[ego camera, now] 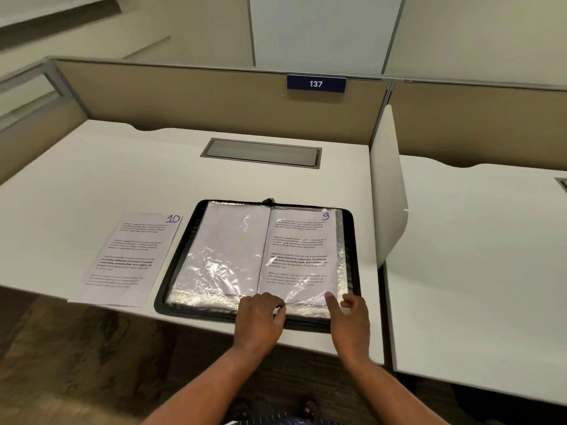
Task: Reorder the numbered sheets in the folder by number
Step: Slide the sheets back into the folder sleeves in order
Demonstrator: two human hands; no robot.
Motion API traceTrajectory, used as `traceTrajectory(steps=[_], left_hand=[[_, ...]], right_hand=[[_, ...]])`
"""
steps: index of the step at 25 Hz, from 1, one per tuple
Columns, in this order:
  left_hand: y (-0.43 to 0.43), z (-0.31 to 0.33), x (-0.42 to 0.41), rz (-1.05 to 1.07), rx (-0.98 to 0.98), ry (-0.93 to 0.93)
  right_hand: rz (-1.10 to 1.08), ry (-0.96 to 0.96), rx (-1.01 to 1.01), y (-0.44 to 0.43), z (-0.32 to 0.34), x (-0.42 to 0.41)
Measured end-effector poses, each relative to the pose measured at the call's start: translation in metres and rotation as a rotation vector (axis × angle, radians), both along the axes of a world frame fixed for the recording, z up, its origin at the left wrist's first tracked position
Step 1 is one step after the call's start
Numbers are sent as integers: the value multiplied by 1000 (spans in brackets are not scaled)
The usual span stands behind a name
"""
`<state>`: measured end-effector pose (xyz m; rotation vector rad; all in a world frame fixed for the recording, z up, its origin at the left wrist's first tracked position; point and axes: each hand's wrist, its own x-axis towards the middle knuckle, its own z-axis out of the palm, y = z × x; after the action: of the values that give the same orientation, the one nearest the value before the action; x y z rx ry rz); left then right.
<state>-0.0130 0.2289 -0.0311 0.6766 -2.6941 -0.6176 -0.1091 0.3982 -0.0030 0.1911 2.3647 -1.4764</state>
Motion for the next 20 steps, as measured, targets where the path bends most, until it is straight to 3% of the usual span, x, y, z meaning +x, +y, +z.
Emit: traceTrajectory(steps=[2,5,10,15,20], left_hand=[[1,0,0,-2,6,5],[1,11,1,1,8,12],[-7,50,-29,90,126,113],[-44,95,-55,186,209,-54],[-94,103,-24,331,228,-45]], right_hand=[[44,-80,19,-8,-7,-11],[32,-29,10,-17,-5,-13],[158,248,-92,-40,22,1],[496,491,-191,-82,32,18],[476,393,-202,-117,16,21]])
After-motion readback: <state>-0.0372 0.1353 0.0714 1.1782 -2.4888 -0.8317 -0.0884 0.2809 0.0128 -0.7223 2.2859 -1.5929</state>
